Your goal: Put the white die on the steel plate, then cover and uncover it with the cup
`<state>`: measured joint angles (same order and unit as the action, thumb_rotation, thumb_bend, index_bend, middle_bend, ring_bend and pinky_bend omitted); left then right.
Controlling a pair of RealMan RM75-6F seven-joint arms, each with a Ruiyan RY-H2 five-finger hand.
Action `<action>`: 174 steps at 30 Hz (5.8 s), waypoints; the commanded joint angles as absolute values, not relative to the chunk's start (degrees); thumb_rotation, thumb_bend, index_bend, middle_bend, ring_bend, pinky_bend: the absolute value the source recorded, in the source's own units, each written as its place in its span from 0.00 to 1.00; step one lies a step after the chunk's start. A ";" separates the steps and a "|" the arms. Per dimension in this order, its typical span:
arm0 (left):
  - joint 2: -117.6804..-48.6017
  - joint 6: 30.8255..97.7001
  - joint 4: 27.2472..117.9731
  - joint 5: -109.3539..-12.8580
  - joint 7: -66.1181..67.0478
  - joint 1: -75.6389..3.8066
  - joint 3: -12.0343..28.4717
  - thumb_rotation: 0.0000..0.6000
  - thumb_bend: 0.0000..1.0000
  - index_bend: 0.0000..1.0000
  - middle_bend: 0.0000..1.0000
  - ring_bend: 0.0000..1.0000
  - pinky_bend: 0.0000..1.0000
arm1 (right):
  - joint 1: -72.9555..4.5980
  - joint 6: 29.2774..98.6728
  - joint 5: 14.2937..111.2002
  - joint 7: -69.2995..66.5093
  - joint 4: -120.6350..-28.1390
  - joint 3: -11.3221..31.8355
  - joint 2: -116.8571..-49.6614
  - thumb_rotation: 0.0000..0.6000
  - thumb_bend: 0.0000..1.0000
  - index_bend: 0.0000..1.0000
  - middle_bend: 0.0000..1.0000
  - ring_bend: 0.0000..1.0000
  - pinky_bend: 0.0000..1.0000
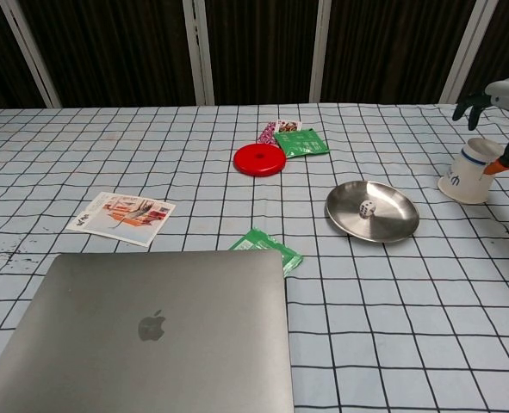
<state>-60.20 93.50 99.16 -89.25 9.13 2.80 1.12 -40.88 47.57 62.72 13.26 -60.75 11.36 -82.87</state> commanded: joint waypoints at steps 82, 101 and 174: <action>-59.74 92.28 99.47 -89.53 8.96 2.19 0.47 1.00 0.26 0.23 0.00 0.00 0.13 | -42.67 52.57 72.82 21.12 -83.80 10.29 -76.02 1.00 0.39 0.43 0.47 0.22 0.00; -59.45 92.22 99.25 -88.94 8.19 2.16 0.73 1.00 0.26 0.23 0.00 0.00 0.13 | -45.20 53.10 70.89 26.03 -84.43 10.29 -81.67 1.00 0.39 0.43 0.47 0.22 0.00; -60.79 90.73 100.00 -88.47 12.19 1.47 0.44 1.00 0.26 0.24 0.00 0.00 0.13 | -44.53 56.65 77.93 16.35 -61.93 7.85 -90.97 1.00 0.39 0.48 0.47 0.22 0.00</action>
<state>-60.78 90.74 100.00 -88.47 12.19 1.48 0.44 -44.80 56.61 77.86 16.49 -61.70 8.07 -91.31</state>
